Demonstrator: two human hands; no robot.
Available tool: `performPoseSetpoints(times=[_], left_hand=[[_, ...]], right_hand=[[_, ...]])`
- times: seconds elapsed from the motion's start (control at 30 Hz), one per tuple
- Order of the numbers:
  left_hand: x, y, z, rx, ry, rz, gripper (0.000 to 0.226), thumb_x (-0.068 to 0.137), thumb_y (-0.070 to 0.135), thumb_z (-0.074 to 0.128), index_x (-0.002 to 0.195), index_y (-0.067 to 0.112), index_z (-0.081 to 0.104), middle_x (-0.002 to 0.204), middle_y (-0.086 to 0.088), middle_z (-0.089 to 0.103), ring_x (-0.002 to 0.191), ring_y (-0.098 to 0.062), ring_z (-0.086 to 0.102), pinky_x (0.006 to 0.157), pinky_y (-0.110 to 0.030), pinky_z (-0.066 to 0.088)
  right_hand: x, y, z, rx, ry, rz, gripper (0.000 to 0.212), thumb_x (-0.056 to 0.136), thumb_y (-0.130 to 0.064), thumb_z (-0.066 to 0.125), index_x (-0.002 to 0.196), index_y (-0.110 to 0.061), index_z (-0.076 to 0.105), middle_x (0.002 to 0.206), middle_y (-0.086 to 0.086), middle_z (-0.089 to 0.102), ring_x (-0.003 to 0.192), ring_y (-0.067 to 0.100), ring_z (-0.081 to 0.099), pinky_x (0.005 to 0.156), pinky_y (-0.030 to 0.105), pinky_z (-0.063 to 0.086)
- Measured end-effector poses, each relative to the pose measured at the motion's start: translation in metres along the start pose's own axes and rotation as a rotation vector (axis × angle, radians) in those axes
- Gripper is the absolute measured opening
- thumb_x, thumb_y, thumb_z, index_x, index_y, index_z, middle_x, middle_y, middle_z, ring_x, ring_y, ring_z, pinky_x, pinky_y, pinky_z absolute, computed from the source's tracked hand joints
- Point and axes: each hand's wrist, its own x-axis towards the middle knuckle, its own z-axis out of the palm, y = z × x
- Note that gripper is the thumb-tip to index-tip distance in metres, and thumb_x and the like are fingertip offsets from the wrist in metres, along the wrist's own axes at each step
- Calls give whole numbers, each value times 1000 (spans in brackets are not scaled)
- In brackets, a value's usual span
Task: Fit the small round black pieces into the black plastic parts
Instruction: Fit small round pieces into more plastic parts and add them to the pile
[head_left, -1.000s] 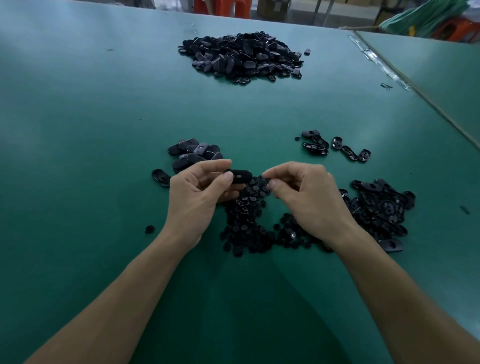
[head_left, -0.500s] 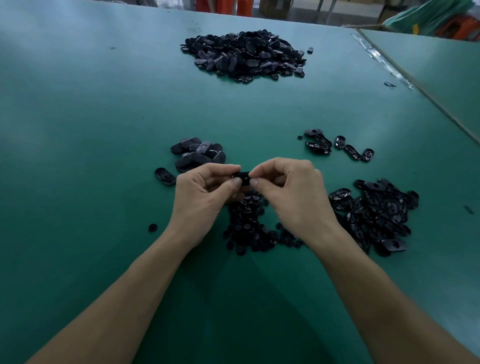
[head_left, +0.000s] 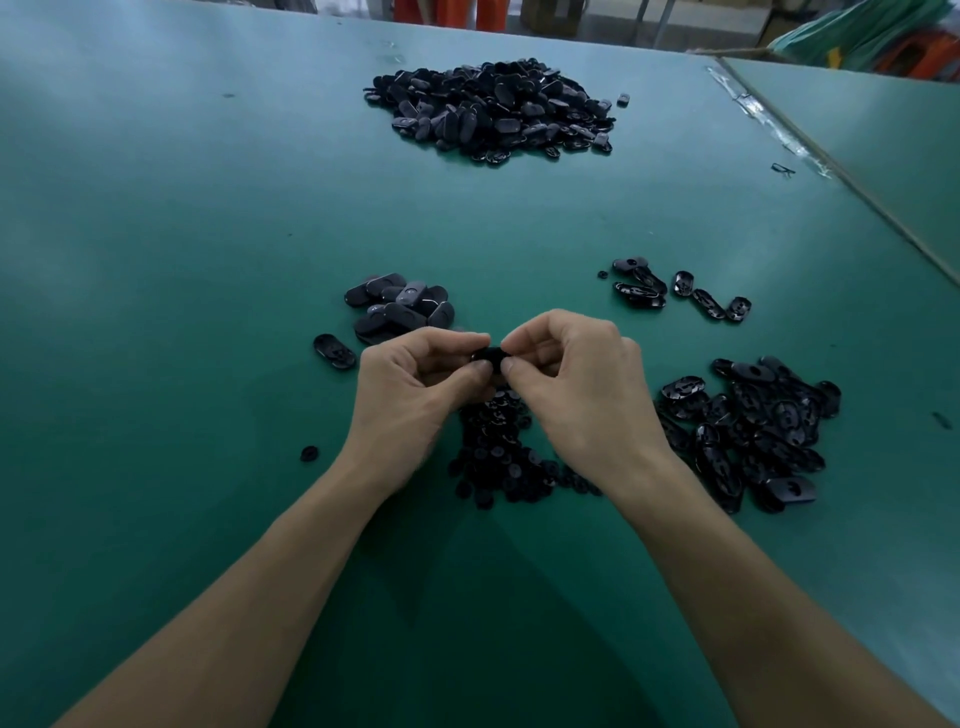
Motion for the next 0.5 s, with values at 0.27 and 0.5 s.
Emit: performPoseSetpoints(times=[0.27,0.5], left_hand=[[-1,2,1,44,-45,19,24,82,-13,70,93,9,72,81,2,78,73,-8,73,72,-17,56],[-1,1,1,112,-36,21,20,85,-8,72,92,11,70,84,0,78,77,-12,73,75,-24,59]], right_hand=[[0,-2,0,-84,21,40,15,87,-12,67,83,-23,57,73,-9,61,72,3,59,63,13,48],[-4,-4,3,-126,0,31,14,90,-16,67,81,-25,64,79,-3,66,76,13,63,70,27,55]])
